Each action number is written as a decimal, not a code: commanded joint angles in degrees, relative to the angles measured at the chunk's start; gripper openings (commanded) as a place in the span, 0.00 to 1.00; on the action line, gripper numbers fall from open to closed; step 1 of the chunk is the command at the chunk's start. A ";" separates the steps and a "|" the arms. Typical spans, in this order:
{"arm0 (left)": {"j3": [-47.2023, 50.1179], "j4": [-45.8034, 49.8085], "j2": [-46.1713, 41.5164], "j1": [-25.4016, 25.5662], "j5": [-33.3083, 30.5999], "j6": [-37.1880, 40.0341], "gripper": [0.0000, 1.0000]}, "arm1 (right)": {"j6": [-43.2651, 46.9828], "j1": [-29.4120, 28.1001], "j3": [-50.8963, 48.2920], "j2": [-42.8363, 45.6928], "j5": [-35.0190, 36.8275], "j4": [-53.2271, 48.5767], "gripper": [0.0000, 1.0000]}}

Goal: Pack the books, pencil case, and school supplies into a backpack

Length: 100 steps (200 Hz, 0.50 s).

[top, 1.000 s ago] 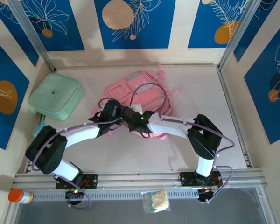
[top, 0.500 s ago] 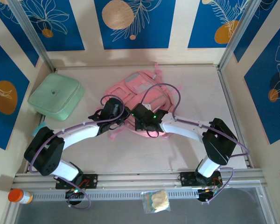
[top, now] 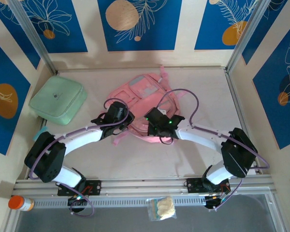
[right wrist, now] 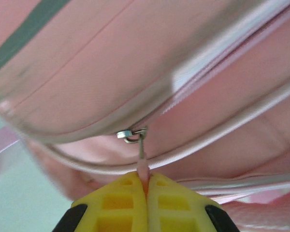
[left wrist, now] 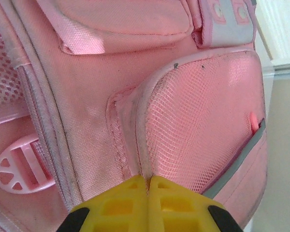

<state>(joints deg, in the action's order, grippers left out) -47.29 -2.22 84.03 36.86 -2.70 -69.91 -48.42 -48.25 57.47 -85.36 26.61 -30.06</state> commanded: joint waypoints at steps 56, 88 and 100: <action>-9.18 -0.81 4.31 -9.40 6.62 18.18 0.00 | 11.21 -4.40 2.81 -0.07 -5.80 -1.57 0.00; -16.75 3.57 10.96 -12.41 12.23 24.48 0.00 | 8.59 -8.00 10.77 -6.79 -7.70 -0.04 0.00; -16.86 1.99 12.12 -14.03 16.02 23.99 0.00 | 7.52 -8.29 13.93 -9.71 -4.97 -0.90 0.00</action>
<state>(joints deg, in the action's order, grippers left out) -60.01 4.91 93.41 25.82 7.01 -50.59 -39.42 -53.65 65.54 -90.52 24.86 -27.94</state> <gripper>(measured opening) 0.048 0.050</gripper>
